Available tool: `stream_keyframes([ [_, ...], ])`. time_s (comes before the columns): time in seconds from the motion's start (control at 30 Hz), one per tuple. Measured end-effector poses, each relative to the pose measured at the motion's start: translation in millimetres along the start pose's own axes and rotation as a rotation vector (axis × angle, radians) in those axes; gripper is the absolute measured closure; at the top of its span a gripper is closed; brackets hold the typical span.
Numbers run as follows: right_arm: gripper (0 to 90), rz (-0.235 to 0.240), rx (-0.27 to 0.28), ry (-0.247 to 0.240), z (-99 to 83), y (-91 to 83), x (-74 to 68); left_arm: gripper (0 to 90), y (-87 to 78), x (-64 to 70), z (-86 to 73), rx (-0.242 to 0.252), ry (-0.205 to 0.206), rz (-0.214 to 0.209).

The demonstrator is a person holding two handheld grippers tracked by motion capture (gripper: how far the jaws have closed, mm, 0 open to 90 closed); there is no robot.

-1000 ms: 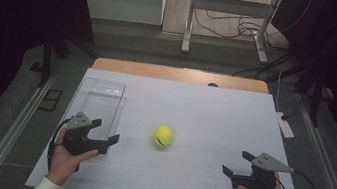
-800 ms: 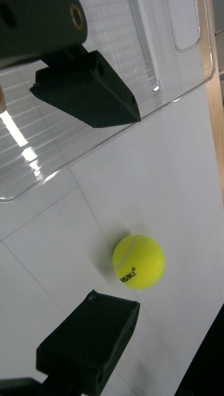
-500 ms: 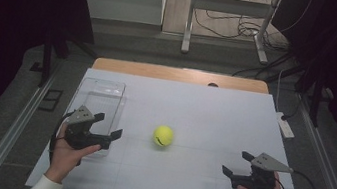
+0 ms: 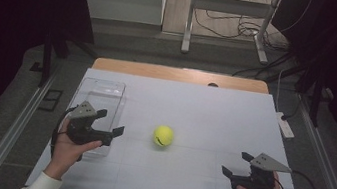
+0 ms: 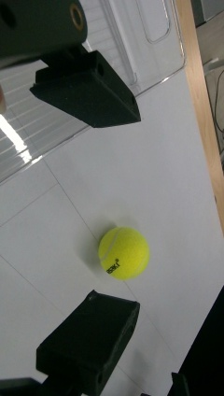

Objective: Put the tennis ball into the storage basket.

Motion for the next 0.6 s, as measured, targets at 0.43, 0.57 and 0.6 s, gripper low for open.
stream_keyframes([
  [0.43,10.2,0.0,-0.005,0.001,-1.6,0.2,0.8,11.2,18.5,2.7,3.3,-0.04,0.004,-0.037],
  [0.57,10.2,0.001,-0.009,-0.001,-2.2,0.3,0.9,11.1,23.4,3.7,6.1,-0.042,0.005,-0.046],
  [0.6,10.2,0.0,-0.009,-0.002,-2.4,0.6,0.9,11.1,24.1,4.3,6.7,-0.042,0.005,-0.049],
])
Point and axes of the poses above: each handheld gripper's, and its own axes: y roughly forward along the jaws, z roughly out of its top, x roughly to its right, the point moved 10 cm from there along y, roughly forward along the jaws, and after that the axes turned 12 degrees about x, right-handed, at the moved point
